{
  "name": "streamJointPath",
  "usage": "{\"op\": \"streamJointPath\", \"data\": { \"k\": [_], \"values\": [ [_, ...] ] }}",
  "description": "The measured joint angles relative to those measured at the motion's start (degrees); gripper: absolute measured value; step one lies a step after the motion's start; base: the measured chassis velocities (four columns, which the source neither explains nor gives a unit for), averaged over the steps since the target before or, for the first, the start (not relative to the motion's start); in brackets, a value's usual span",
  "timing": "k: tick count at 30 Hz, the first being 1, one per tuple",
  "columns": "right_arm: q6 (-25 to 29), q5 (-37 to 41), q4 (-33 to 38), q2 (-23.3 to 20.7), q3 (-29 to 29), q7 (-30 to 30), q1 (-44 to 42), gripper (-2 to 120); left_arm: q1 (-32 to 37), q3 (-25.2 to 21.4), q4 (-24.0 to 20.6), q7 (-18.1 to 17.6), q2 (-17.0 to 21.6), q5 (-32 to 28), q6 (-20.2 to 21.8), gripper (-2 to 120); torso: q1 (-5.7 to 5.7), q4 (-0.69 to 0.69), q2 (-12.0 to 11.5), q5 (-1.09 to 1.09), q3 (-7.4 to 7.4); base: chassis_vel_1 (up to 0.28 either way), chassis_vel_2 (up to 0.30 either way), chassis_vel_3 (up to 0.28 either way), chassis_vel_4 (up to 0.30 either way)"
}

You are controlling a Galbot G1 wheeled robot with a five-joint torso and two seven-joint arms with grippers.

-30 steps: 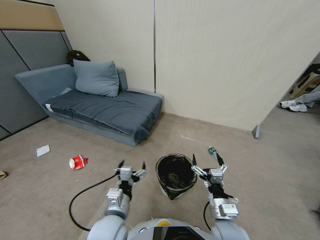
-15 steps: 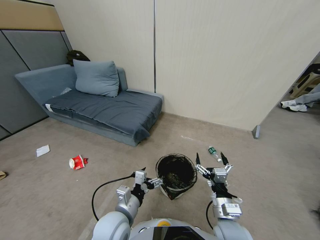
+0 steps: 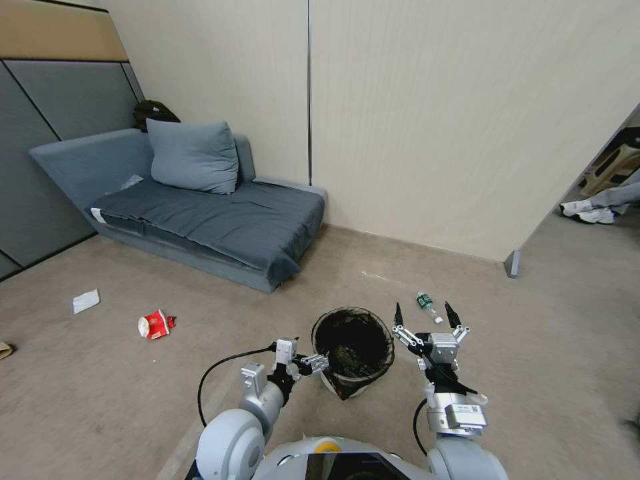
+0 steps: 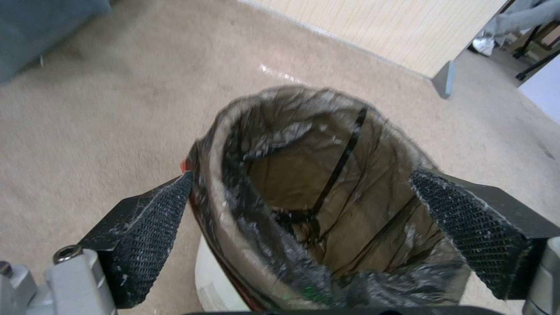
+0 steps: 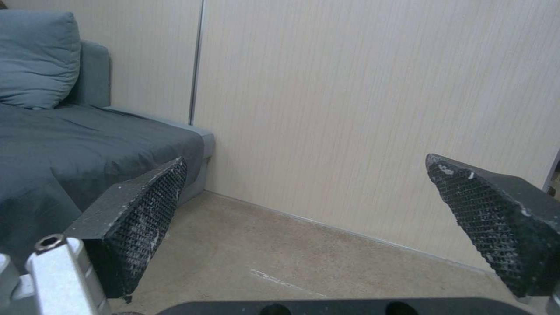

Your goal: Pick up the trash bin, then pick up the garbage from the floor and place it into the trash bin.

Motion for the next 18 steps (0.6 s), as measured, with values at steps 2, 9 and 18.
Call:
{"op": "streamJointPath", "data": {
  "k": [2, 9, 18],
  "values": [
    [0.0, -0.3, -0.1, 0.0, -0.1, 0.0, 0.1, 100, -0.8, 0.3, 0.9, -0.8, -0.1, -1.0, 0.4, 95, 0.0, 0.0, 0.0, 0.0, 0.0, 0.0, 0.0, 0.0, 0.0],
    [0.2, -1.0, -0.4, 0.0, -0.3, -0.2, 0.2, 100, -2.0, 1.0, 2.4, -2.7, -1.1, -1.8, 1.1, 94, 0.0, 0.0, 0.0, 0.0, 0.0, 0.0, 0.0, 0.0, 0.0],
    [0.3, -1.1, -0.4, 0.0, -0.3, -0.2, 0.2, 100, -2.9, 1.6, 3.4, -6.0, -2.5, -2.2, 1.5, 95, 0.0, 0.0, 0.0, 0.0, 0.0, 0.0, 0.0, 0.0, 0.0]
  ]
}}
